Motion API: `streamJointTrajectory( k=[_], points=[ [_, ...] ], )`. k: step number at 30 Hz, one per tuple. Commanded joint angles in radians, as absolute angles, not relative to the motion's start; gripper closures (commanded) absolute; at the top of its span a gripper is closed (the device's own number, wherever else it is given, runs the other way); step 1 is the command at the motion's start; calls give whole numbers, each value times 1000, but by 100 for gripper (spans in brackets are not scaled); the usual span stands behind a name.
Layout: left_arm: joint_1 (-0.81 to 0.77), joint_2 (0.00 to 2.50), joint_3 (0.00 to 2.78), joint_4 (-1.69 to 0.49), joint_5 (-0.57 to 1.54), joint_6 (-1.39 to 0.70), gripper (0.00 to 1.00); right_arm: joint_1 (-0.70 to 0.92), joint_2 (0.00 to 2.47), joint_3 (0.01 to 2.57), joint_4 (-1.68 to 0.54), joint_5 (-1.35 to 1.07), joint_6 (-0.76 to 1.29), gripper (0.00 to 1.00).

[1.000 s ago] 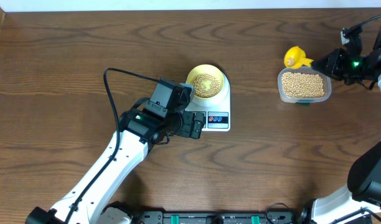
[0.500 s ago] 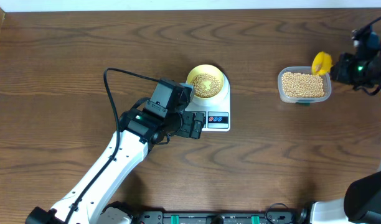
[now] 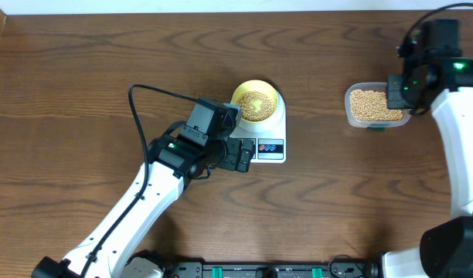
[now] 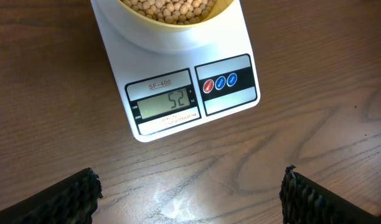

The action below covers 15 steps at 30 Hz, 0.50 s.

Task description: Scoop item into bowl and weigh 50g on scale

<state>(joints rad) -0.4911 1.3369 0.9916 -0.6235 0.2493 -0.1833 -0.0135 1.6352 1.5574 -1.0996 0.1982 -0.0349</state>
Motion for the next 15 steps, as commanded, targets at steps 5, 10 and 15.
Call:
streamJointTrajectory(
  k=[5, 10, 15],
  points=[
    [-490, 1324, 984, -624, 253, -178, 6, 47, 1634, 1555, -1099, 321, -46, 99],
    [-490, 1324, 984, -623, 253, -178, 6, 47, 1634, 1555, -1074, 182, -46, 99],
    [-490, 1324, 984, -623, 253, -178, 6, 47, 1634, 1555, -956, -118, -10, 99]
  ],
)
